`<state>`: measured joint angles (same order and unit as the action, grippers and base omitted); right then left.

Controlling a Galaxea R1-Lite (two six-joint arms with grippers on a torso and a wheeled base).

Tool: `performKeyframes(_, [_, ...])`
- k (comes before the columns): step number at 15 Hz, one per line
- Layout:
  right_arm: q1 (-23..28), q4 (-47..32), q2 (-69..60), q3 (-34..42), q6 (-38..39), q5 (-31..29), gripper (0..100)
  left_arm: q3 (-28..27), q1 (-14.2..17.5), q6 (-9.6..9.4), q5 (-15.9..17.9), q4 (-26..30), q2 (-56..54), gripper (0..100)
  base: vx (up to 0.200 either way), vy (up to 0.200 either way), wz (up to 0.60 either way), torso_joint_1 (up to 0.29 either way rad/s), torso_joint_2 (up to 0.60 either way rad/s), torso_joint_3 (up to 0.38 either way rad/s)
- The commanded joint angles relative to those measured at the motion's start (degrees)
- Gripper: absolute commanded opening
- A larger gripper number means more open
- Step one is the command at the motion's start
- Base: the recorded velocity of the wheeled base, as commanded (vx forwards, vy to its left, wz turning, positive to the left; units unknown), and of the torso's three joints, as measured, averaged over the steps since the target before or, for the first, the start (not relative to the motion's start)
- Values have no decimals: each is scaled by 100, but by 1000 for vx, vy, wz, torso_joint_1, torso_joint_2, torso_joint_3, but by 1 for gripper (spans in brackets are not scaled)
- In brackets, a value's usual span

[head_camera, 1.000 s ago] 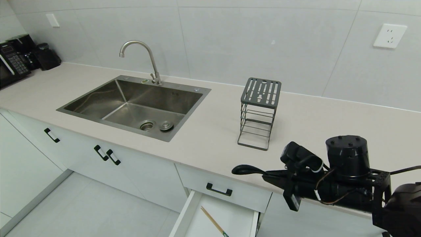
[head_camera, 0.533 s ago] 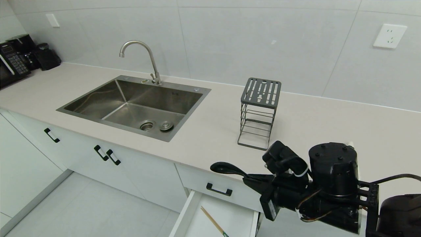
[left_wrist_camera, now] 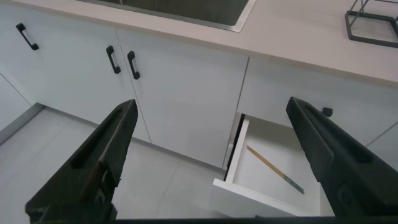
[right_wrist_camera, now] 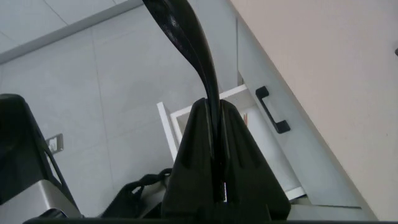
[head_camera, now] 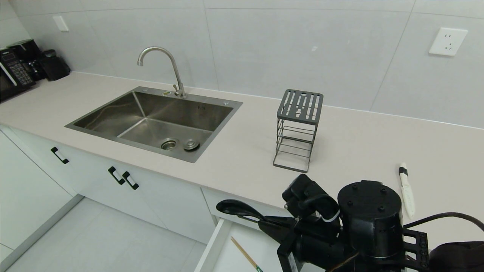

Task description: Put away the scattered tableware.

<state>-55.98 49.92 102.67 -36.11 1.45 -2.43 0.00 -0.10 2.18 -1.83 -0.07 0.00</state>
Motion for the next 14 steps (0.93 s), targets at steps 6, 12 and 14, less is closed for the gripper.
performKeyframes(6, [-159,-9,447,-731,-13,128,0,0,1,2,-2,-1,0,100,0,0,0,0,0,0])
performKeyframes(12, [-150,-9,421,-362,-866,172,0,0,1,2,-2,-1,0,100,0,0,0,0,0,0])
performKeyframes(14, [-150,-17,429,-344,-1059,172,0,0,1,2,-2,-1,0,100,0,0,0,0,0,0])
